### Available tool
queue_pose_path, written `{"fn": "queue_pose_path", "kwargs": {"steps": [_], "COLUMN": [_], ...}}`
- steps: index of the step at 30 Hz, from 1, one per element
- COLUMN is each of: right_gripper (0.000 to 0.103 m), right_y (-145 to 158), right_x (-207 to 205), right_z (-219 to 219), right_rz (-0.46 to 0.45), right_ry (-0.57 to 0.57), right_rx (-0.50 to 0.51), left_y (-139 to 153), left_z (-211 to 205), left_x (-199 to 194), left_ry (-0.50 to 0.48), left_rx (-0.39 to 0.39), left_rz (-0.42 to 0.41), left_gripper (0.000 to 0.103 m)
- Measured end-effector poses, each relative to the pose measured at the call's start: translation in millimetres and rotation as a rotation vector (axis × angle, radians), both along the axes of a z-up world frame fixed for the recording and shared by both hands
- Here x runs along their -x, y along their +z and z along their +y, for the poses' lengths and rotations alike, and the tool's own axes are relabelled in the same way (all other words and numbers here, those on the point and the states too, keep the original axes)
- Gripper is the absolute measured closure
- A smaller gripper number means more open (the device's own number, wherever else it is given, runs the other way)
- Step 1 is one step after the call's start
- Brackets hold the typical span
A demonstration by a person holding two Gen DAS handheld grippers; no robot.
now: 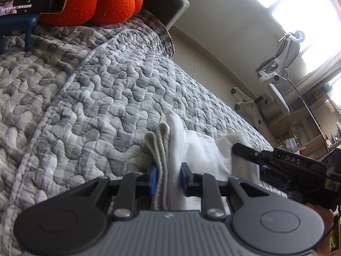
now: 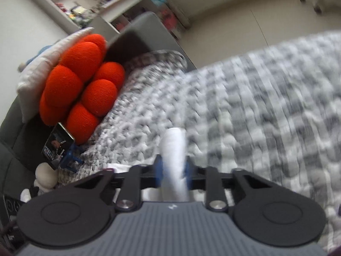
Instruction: Fold clothes
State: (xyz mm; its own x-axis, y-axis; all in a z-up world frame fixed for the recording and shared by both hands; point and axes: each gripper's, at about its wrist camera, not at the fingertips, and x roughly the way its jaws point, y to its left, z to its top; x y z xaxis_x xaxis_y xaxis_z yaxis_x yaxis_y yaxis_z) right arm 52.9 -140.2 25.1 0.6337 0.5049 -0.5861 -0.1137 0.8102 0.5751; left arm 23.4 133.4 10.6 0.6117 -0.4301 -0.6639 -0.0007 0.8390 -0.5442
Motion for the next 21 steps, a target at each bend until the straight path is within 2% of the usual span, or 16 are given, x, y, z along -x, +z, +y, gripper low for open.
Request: {"fn": "queue_pose_path", "kwargs": {"steps": [7, 12, 19, 21], "right_gripper": [0.085, 0.084, 0.079, 0.079], "right_y": [6, 0, 9, 13], "right_x": [5, 3, 9, 16], "right_z": [14, 27, 27, 27], "right_rz": [-0.1, -0.087, -0.138, -0.15], "right_ry": [0.002, 0.003, -0.089, -0.077], "right_rx": [0.122, 0.275, 0.399, 0.41], "left_y": [1, 3, 3, 3], "left_z": [-1, -2, -1, 0], "left_x": [2, 3, 3, 2], "left_ry": [0.006, 0.002, 0.006, 0.006], "left_rx": [-0.005, -0.019, -0.011, -0.008], "left_rz": [-0.004, -0.012, -0.006, -0.003], "left_gripper": [0.081, 0.082, 0.082, 0.082]}}
